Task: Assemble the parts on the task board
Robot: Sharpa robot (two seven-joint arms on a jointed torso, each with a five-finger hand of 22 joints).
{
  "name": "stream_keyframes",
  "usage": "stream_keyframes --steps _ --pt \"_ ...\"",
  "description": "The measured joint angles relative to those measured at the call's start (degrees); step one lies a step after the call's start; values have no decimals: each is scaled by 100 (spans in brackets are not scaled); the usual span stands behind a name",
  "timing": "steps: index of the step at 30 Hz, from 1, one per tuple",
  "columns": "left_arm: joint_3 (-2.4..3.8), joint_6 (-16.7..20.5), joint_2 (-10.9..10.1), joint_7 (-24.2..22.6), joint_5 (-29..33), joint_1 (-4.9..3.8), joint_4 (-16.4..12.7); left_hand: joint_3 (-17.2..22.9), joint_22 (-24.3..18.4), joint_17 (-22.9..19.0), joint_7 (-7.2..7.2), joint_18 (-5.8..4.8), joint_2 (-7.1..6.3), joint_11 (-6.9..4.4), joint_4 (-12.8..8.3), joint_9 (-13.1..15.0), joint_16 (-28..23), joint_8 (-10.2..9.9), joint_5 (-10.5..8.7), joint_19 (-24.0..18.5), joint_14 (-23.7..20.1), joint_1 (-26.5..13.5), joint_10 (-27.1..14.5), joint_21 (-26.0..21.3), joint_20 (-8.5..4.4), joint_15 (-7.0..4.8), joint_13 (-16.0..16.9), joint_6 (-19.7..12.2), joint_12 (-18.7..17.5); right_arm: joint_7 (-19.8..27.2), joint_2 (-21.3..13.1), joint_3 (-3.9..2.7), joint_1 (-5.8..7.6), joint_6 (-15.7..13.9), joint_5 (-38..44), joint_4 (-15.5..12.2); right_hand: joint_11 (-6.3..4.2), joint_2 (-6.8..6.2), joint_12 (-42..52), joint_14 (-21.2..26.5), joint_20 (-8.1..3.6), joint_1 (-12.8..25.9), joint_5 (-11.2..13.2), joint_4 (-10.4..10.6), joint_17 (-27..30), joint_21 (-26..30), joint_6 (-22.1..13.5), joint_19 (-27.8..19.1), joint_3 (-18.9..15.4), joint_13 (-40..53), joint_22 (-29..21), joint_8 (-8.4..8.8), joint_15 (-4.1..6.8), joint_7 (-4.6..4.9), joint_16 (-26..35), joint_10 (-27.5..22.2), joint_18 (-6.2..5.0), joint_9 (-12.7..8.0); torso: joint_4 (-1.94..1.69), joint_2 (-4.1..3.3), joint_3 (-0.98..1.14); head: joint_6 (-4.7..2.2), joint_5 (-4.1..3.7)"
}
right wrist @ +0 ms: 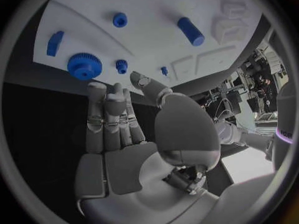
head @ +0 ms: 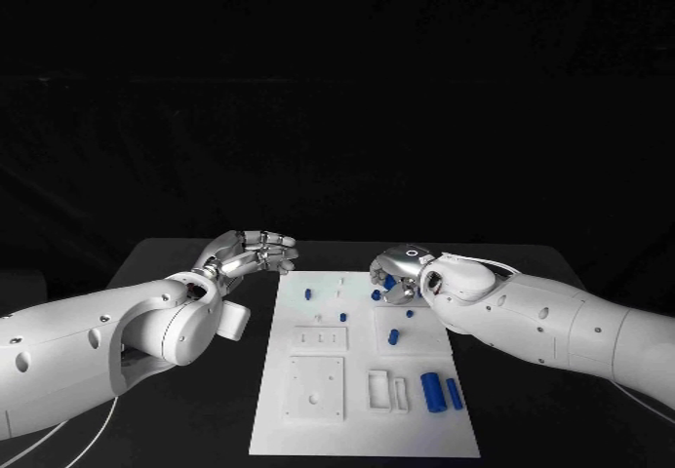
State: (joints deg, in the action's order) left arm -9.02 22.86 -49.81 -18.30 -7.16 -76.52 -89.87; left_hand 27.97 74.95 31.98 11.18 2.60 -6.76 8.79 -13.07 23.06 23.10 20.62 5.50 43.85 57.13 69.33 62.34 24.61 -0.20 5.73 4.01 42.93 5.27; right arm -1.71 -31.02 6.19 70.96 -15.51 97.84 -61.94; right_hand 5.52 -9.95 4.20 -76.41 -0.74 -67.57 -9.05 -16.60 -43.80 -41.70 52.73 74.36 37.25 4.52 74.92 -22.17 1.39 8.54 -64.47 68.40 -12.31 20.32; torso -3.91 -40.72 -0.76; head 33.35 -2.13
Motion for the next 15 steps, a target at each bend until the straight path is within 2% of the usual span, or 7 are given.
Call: stream_keyframes --steps 1,5,7,15 --pt "0 0 2 0 0 -1 -1 0 0 0 0 -1 0 0 0 -5 0 0 0 0 0 0 0 0 0 0 0 0 0 -5 6 1 -5 0 18 9 0 0 0 0 -4 0 23 0 8 0 0 -4 0 0 0 0 0 0 -11 0 0 0 -15 -11 -6 -8 -24" --pt "5 -3 0 0 0 -6 -6 0 0 5 0 -3 -2 0 0 -5 0 0 0 0 0 -43 0 0 0 0 0 0 0 -45 58 8 -23 -7 110 80 0 0 0 -1 -13 0 91 3 38 -30 -1 -13 30 0 0 23 -1 1 -44 0 1 -6 -96 -53 -52 -40 -109" --pt "-1 -3 -1 1 1 -4 -5 0 -1 5 0 -5 -2 0 0 -6 0 0 0 0 0 -43 0 0 0 0 0 0 0 -60 82 8 -27 -17 154 104 0 0 0 -1 -13 0 141 17 57 -58 -2 -13 49 0 0 23 -1 1 -55 0 3 -6 -115 -70 -63 -47 -123" --pt "2 -8 -3 2 2 -5 -19 13 -1 5 0 -10 -2 0 -13 -10 -22 -20 0 0 0 -43 0 0 0 0 0 0 0 -118 164 14 -54 -46 310 231 0 -23 0 -2 -13 22 239 16 100 -89 -4 -13 127 -1 -1 23 -2 3 -88 -1 5 -12 -139 -124 -87 -67 -139"
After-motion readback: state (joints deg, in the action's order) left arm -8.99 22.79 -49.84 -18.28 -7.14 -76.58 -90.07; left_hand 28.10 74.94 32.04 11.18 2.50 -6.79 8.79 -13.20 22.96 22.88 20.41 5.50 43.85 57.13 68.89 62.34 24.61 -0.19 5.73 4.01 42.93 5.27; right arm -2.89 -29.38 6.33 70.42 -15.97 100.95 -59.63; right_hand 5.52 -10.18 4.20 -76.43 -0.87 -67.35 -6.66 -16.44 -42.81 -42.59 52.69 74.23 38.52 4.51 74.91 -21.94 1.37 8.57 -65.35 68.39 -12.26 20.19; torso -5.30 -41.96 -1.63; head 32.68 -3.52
